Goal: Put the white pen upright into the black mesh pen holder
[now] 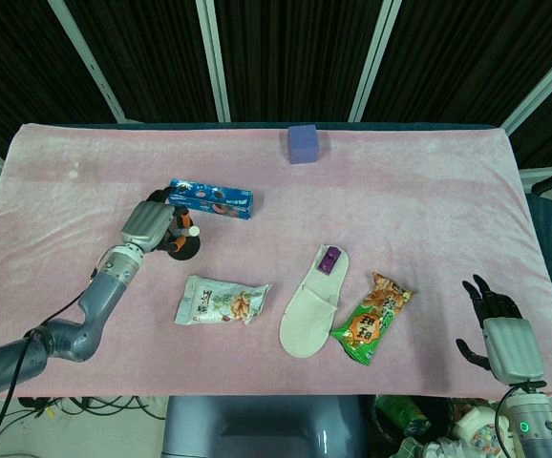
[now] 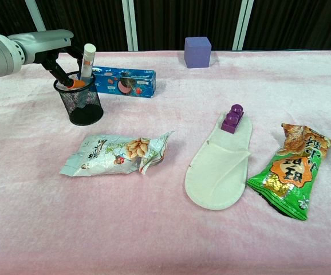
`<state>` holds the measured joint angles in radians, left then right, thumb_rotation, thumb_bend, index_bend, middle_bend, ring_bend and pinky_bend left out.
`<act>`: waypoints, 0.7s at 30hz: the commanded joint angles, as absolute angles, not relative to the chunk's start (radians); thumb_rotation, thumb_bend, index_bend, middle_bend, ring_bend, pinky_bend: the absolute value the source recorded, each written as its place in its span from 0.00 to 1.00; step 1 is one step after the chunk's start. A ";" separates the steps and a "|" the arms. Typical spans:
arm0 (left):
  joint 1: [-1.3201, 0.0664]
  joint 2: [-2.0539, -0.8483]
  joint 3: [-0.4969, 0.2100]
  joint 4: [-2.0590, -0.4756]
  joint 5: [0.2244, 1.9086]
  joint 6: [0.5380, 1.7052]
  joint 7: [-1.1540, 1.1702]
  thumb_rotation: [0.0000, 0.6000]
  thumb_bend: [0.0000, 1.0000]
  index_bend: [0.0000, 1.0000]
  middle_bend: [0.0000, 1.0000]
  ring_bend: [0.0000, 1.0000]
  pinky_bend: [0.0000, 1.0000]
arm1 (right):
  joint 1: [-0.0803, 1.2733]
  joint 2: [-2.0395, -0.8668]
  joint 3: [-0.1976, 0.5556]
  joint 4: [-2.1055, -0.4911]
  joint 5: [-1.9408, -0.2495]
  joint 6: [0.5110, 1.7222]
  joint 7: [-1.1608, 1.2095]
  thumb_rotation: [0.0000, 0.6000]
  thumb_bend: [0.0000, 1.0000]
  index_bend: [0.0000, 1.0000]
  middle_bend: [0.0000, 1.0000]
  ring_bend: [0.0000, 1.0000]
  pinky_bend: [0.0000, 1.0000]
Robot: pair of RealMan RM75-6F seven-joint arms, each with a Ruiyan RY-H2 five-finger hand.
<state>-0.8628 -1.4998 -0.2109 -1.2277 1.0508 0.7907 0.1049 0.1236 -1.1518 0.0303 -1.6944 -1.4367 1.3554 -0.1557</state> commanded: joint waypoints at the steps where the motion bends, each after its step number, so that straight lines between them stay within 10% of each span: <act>1: -0.863 -1.501 -0.210 -1.227 1.052 0.790 0.105 1.00 0.37 0.56 0.50 0.03 0.10 | 0.123 -1.151 0.030 -1.695 -1.437 1.357 -0.156 1.00 0.18 0.00 0.02 0.17 0.16; 21: -0.852 -1.463 -0.226 -1.278 1.055 0.810 0.108 1.00 0.39 0.56 0.51 0.03 0.10 | 0.122 -1.150 0.030 -1.696 -1.436 1.358 -0.155 1.00 0.18 0.00 0.02 0.17 0.16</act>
